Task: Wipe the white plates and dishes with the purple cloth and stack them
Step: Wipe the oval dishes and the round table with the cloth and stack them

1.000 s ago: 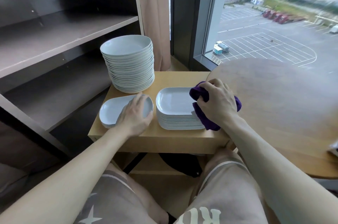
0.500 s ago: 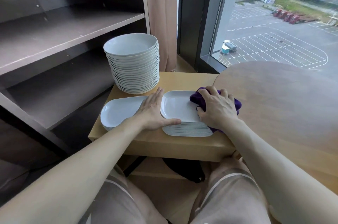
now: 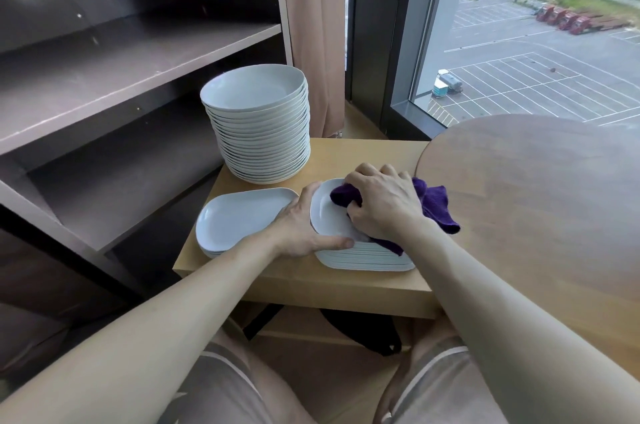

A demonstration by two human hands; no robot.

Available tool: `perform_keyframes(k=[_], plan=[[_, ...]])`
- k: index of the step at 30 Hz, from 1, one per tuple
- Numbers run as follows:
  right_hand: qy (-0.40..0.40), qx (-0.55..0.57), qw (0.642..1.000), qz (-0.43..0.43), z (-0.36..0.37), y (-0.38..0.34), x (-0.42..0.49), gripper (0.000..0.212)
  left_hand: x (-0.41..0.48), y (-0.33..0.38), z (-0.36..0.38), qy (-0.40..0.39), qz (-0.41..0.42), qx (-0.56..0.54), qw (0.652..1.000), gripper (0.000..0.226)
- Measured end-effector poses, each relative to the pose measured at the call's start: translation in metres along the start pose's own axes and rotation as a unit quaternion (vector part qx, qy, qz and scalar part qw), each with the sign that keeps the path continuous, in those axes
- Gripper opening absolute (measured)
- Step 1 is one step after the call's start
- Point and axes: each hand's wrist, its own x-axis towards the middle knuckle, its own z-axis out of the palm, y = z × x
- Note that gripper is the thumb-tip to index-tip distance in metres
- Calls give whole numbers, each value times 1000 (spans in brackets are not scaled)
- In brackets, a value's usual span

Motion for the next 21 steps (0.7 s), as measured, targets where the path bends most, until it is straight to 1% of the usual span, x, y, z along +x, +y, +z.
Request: perform_keyframes(k=[2,4,8,14,16,18,21], plan=[[-5,19,1000,-14,3,-15,5,36,-2,1,1,1,9,-17,1000,134],[-8,49,999,-11,6,-30,9,34,-3,2,2,6,17,-36,999,137],[-31,94,995,-1,5,-43,9,35,-3,2,2,23,5,-55,998,128],[-83,100,990,-53,-6,-39,-5,27,-7,3,1,11,15,-59,998,134],[-93,91,990,-53,-9,-37,-10,29,-7,5,0,6,10,-44,999,136],[-89,78,992,-47,-10,-33,-15,35,-6,5,1,10,2,-29,1000,138],[-75,50,995,-37,-14,-19,-25,39,-6,3,2,12,-1,-49,999,138]])
